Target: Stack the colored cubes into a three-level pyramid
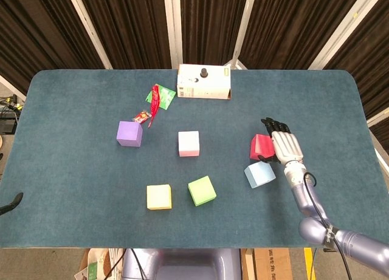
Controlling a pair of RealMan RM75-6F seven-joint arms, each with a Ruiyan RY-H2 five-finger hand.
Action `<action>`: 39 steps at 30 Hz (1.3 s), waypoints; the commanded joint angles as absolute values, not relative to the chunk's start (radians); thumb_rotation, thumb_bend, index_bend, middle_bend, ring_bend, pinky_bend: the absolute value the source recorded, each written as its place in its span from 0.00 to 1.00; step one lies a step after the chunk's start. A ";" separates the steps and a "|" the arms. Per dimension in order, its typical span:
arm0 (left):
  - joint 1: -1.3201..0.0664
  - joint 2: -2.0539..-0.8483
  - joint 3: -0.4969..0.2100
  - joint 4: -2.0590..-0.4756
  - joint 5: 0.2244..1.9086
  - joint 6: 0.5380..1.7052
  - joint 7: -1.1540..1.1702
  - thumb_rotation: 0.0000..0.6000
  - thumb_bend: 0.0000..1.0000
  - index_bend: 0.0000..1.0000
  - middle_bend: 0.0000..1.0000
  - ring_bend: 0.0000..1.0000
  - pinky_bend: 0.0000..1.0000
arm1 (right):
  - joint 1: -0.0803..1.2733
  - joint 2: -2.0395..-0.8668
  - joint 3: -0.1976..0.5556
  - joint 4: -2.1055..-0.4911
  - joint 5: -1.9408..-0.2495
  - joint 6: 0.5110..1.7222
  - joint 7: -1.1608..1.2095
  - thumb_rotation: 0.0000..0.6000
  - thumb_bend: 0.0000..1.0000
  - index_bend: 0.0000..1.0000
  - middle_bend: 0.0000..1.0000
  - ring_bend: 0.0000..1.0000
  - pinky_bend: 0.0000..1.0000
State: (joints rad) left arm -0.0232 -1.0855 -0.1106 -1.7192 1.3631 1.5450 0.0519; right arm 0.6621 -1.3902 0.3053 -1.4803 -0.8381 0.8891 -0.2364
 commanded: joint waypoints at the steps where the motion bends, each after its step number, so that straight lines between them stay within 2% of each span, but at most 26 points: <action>1: -0.023 -1.085 -0.112 -1.720 1.360 1.543 0.051 1.00 0.31 0.01 0.00 0.00 0.00 | 0.682 -1.388 0.303 -1.489 -0.803 0.883 -0.269 1.00 0.24 0.00 0.02 0.00 0.00; 8: -0.025 -1.082 -0.112 -1.726 1.349 1.533 0.050 1.00 0.31 0.01 0.00 0.00 0.00 | 0.721 -1.370 0.286 -1.521 -0.710 0.878 -0.354 1.00 0.24 0.00 0.02 0.00 0.00; 18: -0.027 -1.079 -0.113 -1.729 1.342 1.525 0.049 1.00 0.31 0.01 0.00 0.00 0.00 | 0.780 -1.361 0.264 -1.580 -0.580 0.944 -0.496 1.00 0.24 0.04 0.10 0.00 0.00; 32: -0.029 -1.076 -0.113 -1.733 1.332 1.519 0.055 1.00 0.31 0.01 0.00 0.00 0.00 | 0.851 -1.401 0.235 -1.548 -0.411 0.994 -0.625 1.00 0.24 0.06 0.13 0.00 0.00; 39: -0.027 -1.075 -0.113 -1.735 1.333 1.522 0.052 1.00 0.31 0.01 0.00 0.00 0.00 | 0.874 -1.419 0.229 -1.528 -0.368 1.014 -0.667 1.00 0.24 0.13 0.21 0.02 0.00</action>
State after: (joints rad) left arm -0.0270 -1.0749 -0.1134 -1.7354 1.3332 1.5220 0.0520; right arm 0.8691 -1.4154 0.2312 -1.5318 -0.3737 1.0097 -0.6606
